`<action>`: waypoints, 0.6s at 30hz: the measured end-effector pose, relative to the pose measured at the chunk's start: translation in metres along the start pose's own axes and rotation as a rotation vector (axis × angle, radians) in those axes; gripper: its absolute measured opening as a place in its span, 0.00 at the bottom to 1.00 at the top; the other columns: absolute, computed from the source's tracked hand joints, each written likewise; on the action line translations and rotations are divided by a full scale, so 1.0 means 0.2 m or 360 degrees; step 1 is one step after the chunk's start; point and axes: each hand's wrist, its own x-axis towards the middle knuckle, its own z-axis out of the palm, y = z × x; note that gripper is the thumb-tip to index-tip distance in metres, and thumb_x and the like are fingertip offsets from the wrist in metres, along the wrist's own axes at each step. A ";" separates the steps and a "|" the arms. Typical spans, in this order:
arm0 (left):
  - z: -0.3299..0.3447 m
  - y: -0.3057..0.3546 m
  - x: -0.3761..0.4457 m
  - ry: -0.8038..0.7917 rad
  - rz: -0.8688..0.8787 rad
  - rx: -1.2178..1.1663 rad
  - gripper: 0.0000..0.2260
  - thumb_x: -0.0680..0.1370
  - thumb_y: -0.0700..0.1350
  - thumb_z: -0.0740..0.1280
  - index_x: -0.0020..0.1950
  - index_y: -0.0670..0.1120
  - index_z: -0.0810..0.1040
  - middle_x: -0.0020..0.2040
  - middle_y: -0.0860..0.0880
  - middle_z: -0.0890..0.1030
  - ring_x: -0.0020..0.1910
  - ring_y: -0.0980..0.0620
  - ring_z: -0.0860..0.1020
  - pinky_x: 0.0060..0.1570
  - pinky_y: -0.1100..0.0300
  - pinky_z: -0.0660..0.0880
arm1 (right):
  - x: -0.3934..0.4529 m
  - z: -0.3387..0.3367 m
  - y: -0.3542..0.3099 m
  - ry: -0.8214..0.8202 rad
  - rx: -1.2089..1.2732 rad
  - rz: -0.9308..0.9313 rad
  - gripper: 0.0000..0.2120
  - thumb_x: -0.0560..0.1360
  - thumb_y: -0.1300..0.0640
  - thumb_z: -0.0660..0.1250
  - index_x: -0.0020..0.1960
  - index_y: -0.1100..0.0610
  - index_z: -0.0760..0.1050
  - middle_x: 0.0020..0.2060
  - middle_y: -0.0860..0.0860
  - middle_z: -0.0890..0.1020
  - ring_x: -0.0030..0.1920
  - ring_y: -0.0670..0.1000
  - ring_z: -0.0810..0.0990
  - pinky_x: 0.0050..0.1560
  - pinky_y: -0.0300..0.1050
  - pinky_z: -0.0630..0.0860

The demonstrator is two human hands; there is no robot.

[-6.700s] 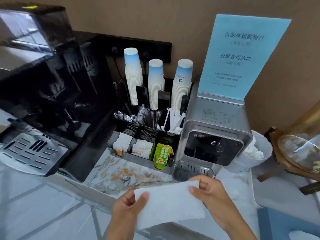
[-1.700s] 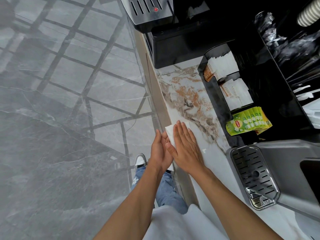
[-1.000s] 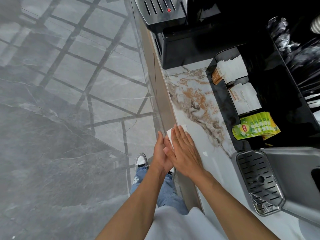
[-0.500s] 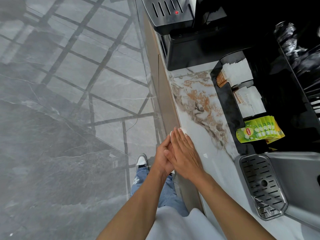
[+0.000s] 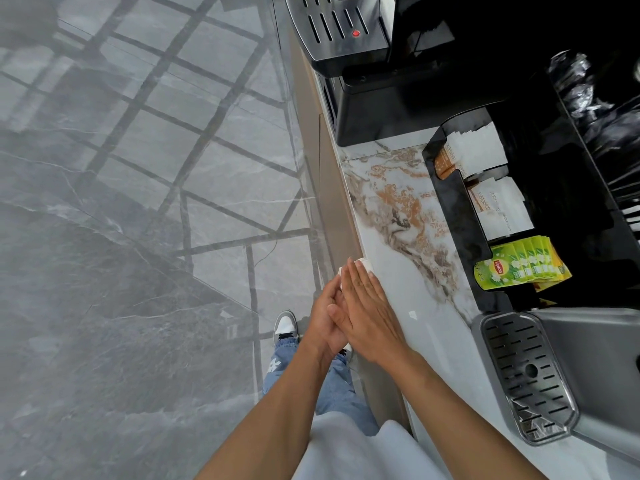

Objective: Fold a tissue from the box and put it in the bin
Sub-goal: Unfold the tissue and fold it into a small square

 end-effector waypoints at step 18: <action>0.04 0.13 -0.12 -0.0159 0.0018 -0.0203 0.23 0.83 0.48 0.55 0.75 0.38 0.68 0.76 0.38 0.67 0.75 0.42 0.67 0.75 0.50 0.63 | 0.03 -0.11 -0.02 0.0087 0.0466 0.0050 0.38 0.75 0.32 0.36 0.77 0.53 0.37 0.77 0.46 0.41 0.76 0.40 0.35 0.75 0.38 0.35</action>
